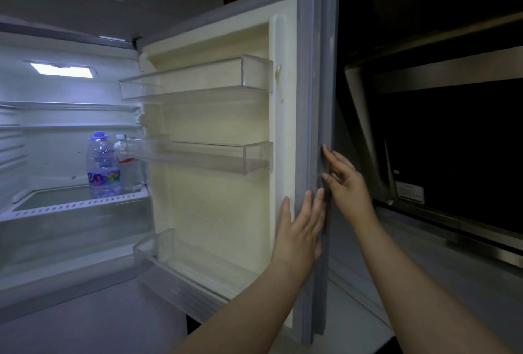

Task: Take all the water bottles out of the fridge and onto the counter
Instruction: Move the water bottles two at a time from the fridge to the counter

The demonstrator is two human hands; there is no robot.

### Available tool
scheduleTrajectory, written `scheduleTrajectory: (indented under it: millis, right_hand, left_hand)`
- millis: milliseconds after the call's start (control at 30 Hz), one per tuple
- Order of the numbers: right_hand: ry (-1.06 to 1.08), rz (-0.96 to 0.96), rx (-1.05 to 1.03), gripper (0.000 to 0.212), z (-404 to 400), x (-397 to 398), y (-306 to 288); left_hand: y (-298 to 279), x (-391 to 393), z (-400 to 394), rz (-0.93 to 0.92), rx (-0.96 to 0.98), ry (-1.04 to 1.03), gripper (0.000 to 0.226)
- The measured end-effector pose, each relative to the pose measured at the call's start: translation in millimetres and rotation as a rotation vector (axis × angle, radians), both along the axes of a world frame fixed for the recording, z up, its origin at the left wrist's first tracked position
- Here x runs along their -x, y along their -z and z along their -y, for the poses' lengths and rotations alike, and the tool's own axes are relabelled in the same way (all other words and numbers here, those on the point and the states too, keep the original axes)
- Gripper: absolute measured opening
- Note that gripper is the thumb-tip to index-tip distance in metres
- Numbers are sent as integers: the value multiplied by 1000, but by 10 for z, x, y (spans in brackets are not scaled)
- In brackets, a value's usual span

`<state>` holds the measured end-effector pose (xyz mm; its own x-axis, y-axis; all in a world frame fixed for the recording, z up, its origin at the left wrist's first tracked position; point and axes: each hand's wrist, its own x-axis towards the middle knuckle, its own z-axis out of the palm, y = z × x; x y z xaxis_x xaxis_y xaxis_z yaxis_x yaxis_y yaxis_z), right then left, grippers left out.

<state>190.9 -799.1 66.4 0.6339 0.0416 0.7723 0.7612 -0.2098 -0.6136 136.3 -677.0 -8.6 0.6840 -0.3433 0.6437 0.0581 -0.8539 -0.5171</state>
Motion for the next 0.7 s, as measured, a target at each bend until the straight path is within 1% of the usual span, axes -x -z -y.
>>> scheduleTrajectory:
  millis: [433,700]
  right_hand:
    - [-25,-8,-45,59,-17,1,26]
    - [-27,-12,-41,61,-16,-11,37]
  left_hand:
    - [27,-45,1,17,19,5,74]
    - [18,-38,0,3,19,21,72]
